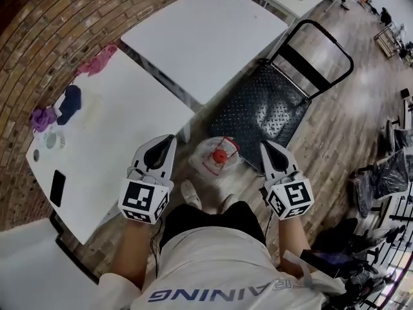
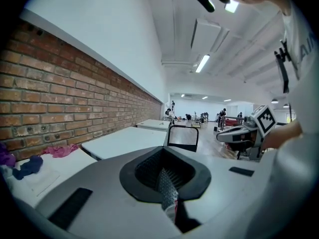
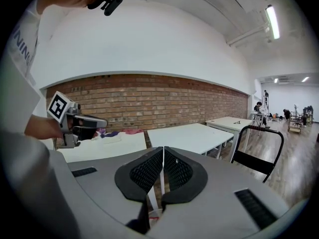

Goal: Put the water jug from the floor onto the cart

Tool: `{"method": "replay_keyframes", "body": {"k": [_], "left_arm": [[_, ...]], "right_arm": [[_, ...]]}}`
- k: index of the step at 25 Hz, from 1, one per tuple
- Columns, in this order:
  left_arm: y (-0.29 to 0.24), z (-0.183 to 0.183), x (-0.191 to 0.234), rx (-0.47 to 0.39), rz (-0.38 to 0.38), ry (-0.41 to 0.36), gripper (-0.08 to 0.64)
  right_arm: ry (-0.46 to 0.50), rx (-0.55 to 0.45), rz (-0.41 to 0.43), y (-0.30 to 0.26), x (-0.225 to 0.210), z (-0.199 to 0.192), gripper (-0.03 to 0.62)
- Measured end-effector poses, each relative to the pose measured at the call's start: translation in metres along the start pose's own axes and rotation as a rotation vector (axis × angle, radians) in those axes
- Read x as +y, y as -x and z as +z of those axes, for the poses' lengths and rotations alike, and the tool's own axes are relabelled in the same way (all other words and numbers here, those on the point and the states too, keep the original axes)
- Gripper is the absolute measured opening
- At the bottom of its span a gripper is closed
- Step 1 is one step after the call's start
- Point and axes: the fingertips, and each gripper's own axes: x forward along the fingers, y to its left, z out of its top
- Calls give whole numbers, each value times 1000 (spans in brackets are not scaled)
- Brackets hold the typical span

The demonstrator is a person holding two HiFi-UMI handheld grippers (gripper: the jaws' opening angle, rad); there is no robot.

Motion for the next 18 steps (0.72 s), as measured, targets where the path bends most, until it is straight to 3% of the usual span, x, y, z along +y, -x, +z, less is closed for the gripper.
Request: {"method": "replay_keyframes", "body": {"k": [8,18], "left_arm": [[-16,-35,-13,56,-13,37,2],[-38,-123,-29,181,114,133,2]], "right_arm": [[-10,84,56,-27,-17,-41,6],[-15,248,181,-70,-39,-145,31]]}}
